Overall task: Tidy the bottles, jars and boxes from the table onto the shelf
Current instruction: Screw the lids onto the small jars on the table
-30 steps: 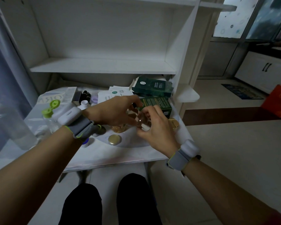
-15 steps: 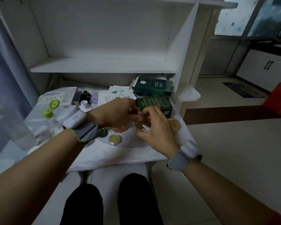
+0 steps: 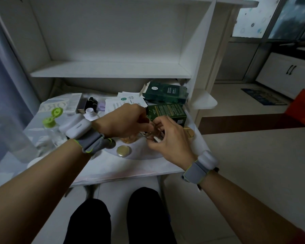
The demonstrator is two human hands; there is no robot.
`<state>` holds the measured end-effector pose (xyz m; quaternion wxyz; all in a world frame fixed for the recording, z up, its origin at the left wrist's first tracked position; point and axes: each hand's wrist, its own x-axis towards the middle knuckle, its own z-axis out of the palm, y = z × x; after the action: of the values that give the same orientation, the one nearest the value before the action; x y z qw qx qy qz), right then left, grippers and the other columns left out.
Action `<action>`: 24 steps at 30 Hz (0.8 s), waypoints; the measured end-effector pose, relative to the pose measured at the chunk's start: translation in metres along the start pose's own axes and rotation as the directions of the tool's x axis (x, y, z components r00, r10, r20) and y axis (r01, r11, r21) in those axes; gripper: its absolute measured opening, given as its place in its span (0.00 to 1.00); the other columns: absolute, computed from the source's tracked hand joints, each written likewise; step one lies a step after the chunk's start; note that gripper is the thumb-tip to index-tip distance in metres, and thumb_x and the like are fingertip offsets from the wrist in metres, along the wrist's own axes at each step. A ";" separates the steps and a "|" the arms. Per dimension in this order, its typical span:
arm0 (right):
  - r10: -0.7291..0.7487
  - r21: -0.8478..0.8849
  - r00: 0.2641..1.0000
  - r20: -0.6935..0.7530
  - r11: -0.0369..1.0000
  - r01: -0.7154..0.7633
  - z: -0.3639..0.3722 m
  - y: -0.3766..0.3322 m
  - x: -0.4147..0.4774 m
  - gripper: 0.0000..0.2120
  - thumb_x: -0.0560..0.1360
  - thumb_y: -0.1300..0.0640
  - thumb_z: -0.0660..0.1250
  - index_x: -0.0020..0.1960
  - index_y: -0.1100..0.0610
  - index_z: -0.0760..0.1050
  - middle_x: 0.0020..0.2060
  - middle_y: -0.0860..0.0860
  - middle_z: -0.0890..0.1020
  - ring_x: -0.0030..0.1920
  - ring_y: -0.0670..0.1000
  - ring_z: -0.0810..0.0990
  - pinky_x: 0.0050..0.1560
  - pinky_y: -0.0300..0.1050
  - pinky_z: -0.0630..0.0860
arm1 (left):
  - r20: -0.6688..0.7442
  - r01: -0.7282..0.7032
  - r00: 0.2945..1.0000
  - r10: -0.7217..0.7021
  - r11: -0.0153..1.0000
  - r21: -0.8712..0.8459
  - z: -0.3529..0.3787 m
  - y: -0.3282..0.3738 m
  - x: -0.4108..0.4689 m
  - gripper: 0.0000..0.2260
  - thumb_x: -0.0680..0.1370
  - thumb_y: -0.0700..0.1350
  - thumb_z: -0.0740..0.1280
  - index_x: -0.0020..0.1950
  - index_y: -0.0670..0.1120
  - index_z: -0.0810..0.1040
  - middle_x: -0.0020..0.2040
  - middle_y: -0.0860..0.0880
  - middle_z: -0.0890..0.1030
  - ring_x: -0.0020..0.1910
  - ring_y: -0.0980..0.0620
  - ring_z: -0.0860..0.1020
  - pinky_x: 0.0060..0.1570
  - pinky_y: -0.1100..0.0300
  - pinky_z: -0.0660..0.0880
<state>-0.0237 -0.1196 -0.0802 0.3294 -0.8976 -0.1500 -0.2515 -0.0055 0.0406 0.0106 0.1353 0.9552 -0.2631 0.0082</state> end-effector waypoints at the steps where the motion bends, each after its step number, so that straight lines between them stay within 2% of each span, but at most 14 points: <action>1: 0.005 0.005 1.000 0.001 1.000 -0.005 -0.001 0.000 0.000 0.17 0.65 0.51 0.73 0.51 0.52 0.74 0.45 0.47 0.78 0.45 0.51 0.78 0.44 0.54 0.77 | -0.003 -0.005 1.000 0.005 1.000 0.003 0.000 0.000 0.000 0.15 0.75 0.54 0.69 0.51 0.42 0.78 0.46 0.45 0.80 0.44 0.47 0.77 0.46 0.52 0.74; 4: 0.040 0.055 0.999 0.013 0.998 -0.041 -0.003 0.000 0.000 0.17 0.65 0.51 0.74 0.50 0.53 0.74 0.45 0.47 0.79 0.44 0.50 0.78 0.43 0.53 0.77 | -0.027 -0.027 0.999 0.027 1.000 0.000 0.003 0.003 0.001 0.15 0.75 0.53 0.68 0.51 0.42 0.79 0.46 0.46 0.81 0.45 0.47 0.78 0.46 0.54 0.74; 7: 0.095 0.122 0.994 0.048 0.988 -0.100 -0.004 0.006 0.003 0.19 0.67 0.55 0.74 0.55 0.53 0.74 0.49 0.49 0.78 0.47 0.50 0.79 0.48 0.53 0.77 | -0.059 -0.031 0.998 0.029 0.999 -0.032 0.004 0.007 0.002 0.16 0.77 0.53 0.66 0.54 0.41 0.80 0.50 0.43 0.82 0.47 0.45 0.79 0.50 0.50 0.75; 11: 0.283 0.178 0.957 0.067 0.940 -0.290 -0.010 0.027 0.008 0.18 0.65 0.55 0.77 0.52 0.54 0.76 0.45 0.48 0.82 0.47 0.49 0.80 0.51 0.55 0.77 | -0.045 0.076 0.996 -0.079 0.995 -0.056 0.001 0.002 -0.003 0.15 0.80 0.50 0.63 0.55 0.38 0.77 0.51 0.40 0.81 0.49 0.41 0.79 0.50 0.50 0.75; 12: 0.315 0.170 0.946 0.075 0.931 -0.324 -0.011 0.031 0.008 0.19 0.64 0.55 0.78 0.52 0.53 0.76 0.45 0.47 0.83 0.46 0.49 0.81 0.51 0.54 0.78 | -0.023 0.085 0.996 -0.087 0.995 -0.059 0.001 -0.001 -0.006 0.14 0.80 0.48 0.63 0.53 0.37 0.78 0.49 0.40 0.82 0.47 0.42 0.80 0.49 0.51 0.76; 15: 0.345 0.107 0.935 0.082 0.930 -0.353 -0.009 0.038 0.006 0.22 0.62 0.53 0.79 0.53 0.53 0.75 0.46 0.47 0.83 0.47 0.49 0.81 0.50 0.52 0.78 | 0.075 0.102 0.993 -0.094 0.989 -0.105 0.004 -0.009 -0.012 0.10 0.80 0.41 0.61 0.46 0.37 0.78 0.40 0.42 0.84 0.31 0.49 0.82 0.32 0.64 0.76; 16: 0.336 0.064 0.939 0.075 0.938 -0.341 -0.007 0.039 0.006 0.23 0.62 0.51 0.79 0.53 0.53 0.74 0.46 0.48 0.82 0.48 0.50 0.80 0.50 0.52 0.77 | 0.098 0.108 0.991 -0.096 0.986 -0.125 0.006 -0.010 -0.014 0.10 0.80 0.40 0.60 0.45 0.37 0.77 0.38 0.42 0.83 0.28 0.50 0.81 0.29 0.65 0.76; 19: 0.317 -0.075 0.947 0.052 0.947 -0.313 -0.001 0.041 0.006 0.24 0.61 0.46 0.78 0.52 0.50 0.73 0.47 0.48 0.81 0.52 0.53 0.77 0.53 0.55 0.74 | 0.118 0.115 0.988 -0.095 0.979 -0.169 0.009 -0.013 -0.015 0.10 0.80 0.37 0.57 0.44 0.38 0.75 0.37 0.41 0.82 0.27 0.50 0.81 0.30 0.59 0.78; 24: 0.328 -0.237 0.944 0.048 0.921 -0.308 0.004 0.041 0.004 0.26 0.63 0.42 0.75 0.56 0.50 0.72 0.51 0.50 0.79 0.58 0.54 0.72 0.56 0.49 0.64 | 0.146 0.128 0.984 -0.101 0.973 -0.192 0.013 -0.022 -0.016 0.09 0.81 0.37 0.56 0.45 0.40 0.75 0.38 0.41 0.82 0.28 0.50 0.82 0.28 0.59 0.78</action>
<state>-0.0011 -0.1472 -0.1015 0.2547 -0.9517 0.0133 -0.1710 -0.0092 0.0632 -0.0091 0.2132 0.9486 -0.2155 -0.0908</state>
